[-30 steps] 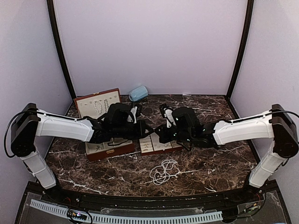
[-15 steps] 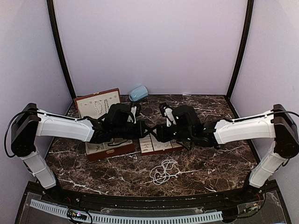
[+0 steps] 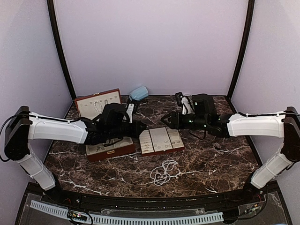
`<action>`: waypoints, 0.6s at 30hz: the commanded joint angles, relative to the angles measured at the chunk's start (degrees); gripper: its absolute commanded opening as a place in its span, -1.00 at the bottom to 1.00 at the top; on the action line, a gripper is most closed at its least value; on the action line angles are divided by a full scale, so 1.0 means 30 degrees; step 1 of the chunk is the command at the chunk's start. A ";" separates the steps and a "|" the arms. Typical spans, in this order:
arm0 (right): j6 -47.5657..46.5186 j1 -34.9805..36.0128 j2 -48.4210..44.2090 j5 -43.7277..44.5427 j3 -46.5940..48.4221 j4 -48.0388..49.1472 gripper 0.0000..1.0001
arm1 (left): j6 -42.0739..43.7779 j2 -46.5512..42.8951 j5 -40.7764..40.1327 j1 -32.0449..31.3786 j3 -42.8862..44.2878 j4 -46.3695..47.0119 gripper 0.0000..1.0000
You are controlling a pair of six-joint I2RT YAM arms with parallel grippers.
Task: Organize the mixed jewelry
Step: Insert the earring into the earring holder.
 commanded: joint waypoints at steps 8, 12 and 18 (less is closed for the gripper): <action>-0.2426 -0.1187 -0.0136 -0.5942 0.1090 -0.3545 -0.04 | 0.8064 -0.1981 0.0569 -0.0057 -0.2250 0.3316 -1.00; -0.2924 -0.1541 -0.0382 -0.8217 0.1676 -0.4813 -0.04 | 1.0047 -0.2623 0.1994 -0.0084 -0.1777 0.2520 -1.00; -0.3037 -0.1998 -0.0685 -1.0823 0.2191 -0.5385 -0.04 | 1.2980 -0.3283 0.3005 -0.0101 -0.1294 0.1375 -1.00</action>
